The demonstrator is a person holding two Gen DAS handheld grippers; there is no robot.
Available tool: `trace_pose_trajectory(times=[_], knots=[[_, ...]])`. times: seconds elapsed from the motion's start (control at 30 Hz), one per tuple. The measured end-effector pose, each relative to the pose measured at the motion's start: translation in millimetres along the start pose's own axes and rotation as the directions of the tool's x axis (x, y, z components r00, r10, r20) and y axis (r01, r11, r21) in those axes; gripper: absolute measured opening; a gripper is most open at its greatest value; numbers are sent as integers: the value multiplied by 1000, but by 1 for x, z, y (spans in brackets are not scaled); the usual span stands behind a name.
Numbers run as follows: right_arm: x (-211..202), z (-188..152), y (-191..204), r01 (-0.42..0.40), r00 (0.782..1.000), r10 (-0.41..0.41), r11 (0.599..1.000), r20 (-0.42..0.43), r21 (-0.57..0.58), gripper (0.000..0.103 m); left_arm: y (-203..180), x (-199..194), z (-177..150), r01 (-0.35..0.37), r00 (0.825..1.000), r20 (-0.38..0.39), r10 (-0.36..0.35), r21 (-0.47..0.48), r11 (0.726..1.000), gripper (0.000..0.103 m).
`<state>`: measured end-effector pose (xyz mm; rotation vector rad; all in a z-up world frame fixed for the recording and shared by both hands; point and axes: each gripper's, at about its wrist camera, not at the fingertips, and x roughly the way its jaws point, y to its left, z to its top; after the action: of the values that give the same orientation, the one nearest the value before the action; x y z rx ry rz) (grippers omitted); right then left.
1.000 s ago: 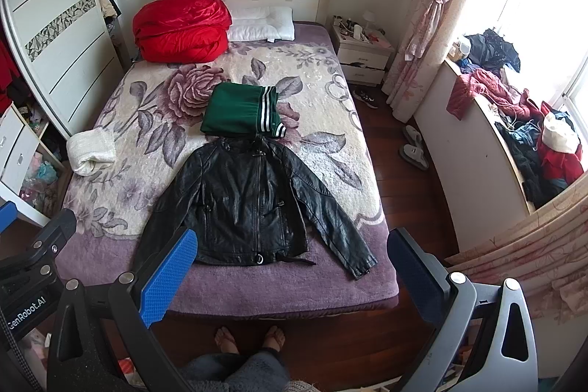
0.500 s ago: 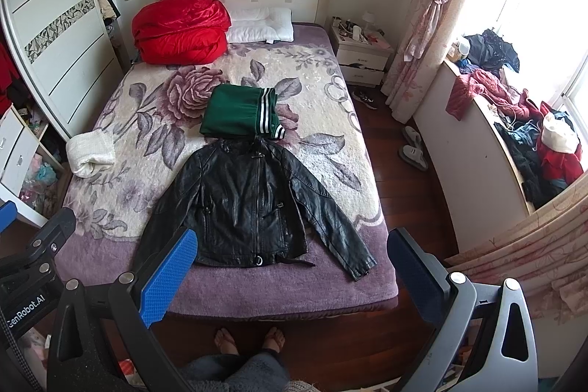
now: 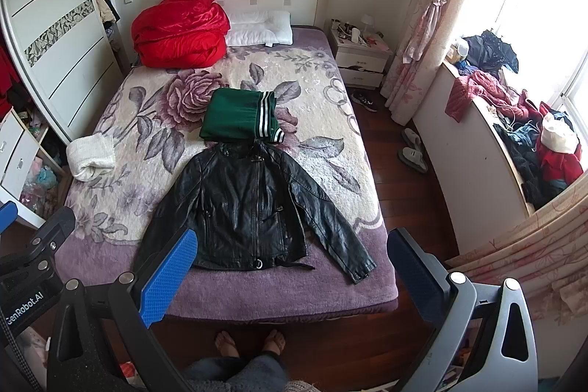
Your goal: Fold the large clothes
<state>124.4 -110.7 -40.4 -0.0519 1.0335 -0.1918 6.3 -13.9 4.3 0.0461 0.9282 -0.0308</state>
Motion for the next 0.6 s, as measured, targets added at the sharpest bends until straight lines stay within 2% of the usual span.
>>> trace_pose_trajectory(times=[0.43,0.53,0.6], knots=[[-2,19,-3,3,1000,-3,1000,-3,14,103,1,11,3,19,1000,1,-19,12,1000,103],[6,24,-9,-13,1000,14,999,-23,53,103,3,27,6,11,1000,2,-11,25,1000,103],[27,22,-18,-46,998,51,993,-41,105,103,5,45,7,1,1000,7,-1,34,999,103]])
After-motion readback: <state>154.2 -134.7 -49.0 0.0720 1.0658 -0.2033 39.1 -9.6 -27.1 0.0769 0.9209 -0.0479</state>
